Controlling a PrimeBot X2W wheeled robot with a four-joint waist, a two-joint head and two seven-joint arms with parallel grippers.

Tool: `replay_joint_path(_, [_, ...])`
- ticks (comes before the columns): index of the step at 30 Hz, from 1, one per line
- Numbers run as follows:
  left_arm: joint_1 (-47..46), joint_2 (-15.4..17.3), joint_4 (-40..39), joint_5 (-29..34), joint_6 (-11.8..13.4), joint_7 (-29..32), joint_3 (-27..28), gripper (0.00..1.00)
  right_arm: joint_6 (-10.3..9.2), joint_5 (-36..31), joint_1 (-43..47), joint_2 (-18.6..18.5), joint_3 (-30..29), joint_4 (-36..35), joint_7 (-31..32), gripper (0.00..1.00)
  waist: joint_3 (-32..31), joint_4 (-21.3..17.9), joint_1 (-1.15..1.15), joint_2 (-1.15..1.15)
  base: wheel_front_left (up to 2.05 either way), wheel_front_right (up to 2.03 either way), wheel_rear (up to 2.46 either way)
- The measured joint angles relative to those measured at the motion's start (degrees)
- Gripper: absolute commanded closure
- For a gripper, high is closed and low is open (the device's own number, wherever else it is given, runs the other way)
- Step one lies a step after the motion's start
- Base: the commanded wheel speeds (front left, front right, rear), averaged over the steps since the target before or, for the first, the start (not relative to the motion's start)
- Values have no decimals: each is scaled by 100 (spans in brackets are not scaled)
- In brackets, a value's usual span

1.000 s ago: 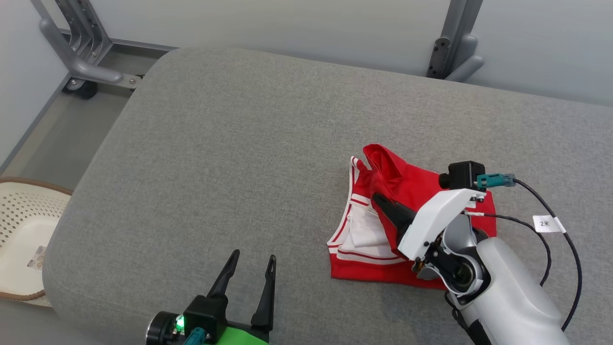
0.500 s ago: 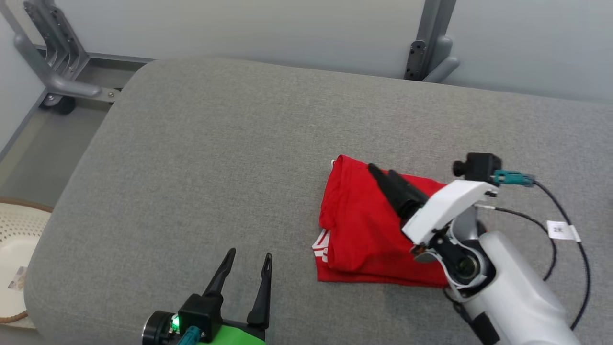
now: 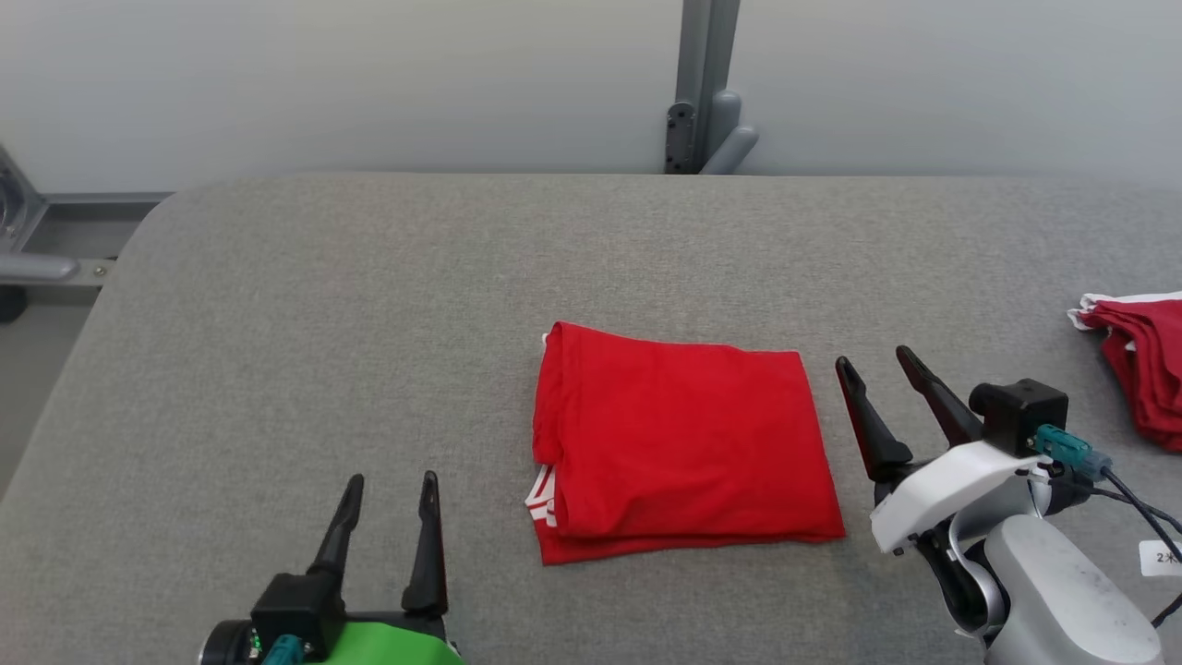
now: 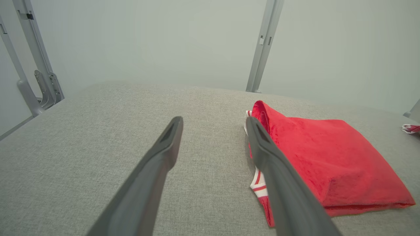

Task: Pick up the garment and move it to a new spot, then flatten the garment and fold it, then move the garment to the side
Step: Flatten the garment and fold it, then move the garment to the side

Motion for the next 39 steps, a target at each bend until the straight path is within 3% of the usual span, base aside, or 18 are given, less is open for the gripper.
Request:
replay_joint_path(2, [35, 1, -78, -68, 33, 0, 148, 0, 1, -355, 75, 97, -182, -57, -34, 0, -51, -125, 0, 0, 0, 0, 0])
replay_joint_path(6, [65, 1, -264, 43, 49, 1, 370, 0, 1, -1131, 475, 396, -877, -835, -48, 0, -143, -338, 0, 0, 0, 0, 0])
replay_joint_path(14, [393, 1, -548, 242, 19, 0, 592, 0, 1, -2308, 1618, 773, -1484, -1844, -48, 0, -411, -495, 0, 0, 0, 0, 0])
replay_joint_path(21, [680, 1, -567, 422, -133, 0, 692, 0, 1, -2644, 2231, 961, -1562, -2269, -48, 0, -600, -512, 0, 0, 0, 0, 0])
replay_joint_path(39, [870, 1, -447, 772, -281, 0, 617, 0, 1, -2529, 2497, 1207, -1724, -2205, -49, 0, -685, -384, 0, 0, 0, 0, 0])
